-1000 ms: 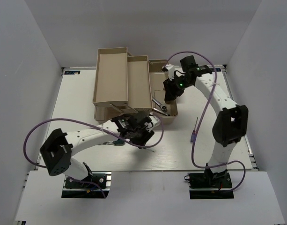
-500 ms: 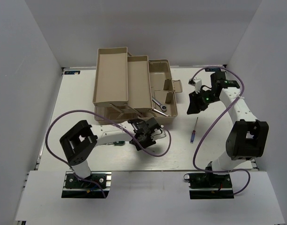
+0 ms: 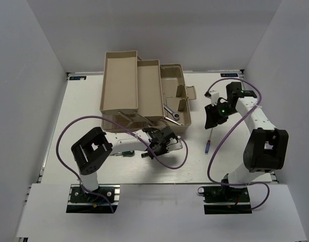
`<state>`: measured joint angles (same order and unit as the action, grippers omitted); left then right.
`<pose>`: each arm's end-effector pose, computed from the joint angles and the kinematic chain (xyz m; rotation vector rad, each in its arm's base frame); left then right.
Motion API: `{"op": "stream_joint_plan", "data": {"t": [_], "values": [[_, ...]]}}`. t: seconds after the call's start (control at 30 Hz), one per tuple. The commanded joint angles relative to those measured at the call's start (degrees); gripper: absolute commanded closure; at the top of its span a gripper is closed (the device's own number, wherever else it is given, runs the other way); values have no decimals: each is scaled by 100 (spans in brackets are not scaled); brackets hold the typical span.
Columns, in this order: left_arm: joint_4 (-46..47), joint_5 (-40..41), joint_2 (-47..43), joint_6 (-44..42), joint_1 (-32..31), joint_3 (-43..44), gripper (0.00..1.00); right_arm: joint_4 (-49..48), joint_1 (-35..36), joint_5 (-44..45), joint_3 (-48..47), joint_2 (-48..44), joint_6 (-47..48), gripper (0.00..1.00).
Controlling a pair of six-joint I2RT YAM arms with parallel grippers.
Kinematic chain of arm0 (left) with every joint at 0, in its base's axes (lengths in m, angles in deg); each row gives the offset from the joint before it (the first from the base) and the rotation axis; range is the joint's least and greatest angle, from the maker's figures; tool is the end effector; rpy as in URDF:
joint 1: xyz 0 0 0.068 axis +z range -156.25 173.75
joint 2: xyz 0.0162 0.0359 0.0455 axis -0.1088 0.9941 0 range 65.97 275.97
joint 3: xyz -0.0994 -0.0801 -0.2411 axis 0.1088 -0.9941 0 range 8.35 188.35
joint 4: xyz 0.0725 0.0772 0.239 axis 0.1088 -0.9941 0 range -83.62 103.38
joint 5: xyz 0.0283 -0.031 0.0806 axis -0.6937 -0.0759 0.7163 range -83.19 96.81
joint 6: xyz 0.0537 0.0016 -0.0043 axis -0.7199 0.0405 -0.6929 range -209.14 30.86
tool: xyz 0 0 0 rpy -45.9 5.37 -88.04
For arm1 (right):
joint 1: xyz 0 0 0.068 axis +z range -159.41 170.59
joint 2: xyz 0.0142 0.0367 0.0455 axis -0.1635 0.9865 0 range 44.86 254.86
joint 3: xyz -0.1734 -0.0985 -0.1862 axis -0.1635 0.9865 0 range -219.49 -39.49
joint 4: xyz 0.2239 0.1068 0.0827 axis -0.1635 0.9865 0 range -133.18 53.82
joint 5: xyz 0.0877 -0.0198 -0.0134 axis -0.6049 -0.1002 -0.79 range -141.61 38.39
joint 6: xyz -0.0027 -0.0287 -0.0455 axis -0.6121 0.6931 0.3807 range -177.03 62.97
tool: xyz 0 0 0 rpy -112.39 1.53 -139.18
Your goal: Sort the tools into containers
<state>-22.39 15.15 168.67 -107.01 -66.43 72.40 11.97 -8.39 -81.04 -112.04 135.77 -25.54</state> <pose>0.1717 -0.2891 0.1597 1.7636 2.2204 0.0528 0.3052 0.0229 0.2566 -0.8467 2.5405 0.5762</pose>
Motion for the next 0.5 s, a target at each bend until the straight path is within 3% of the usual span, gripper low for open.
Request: {"op": "stream_joint_plan", "data": {"t": [0.0,0.1,0.27,0.47], "values": [[-8,-263,-21,82,-37,274,83,-40,-40,821,4,67,-546,52],[-61,-430,-82,240,-37,634,92,-75,-40,1307,250,58,-863,54],[-62,-623,-329,818,24,1705,100,-40,-40,1493,768,67,-1030,42],[-228,632,-540,1670,366,3006,100,-259,-23,1563,1111,260,-1319,35]]}}
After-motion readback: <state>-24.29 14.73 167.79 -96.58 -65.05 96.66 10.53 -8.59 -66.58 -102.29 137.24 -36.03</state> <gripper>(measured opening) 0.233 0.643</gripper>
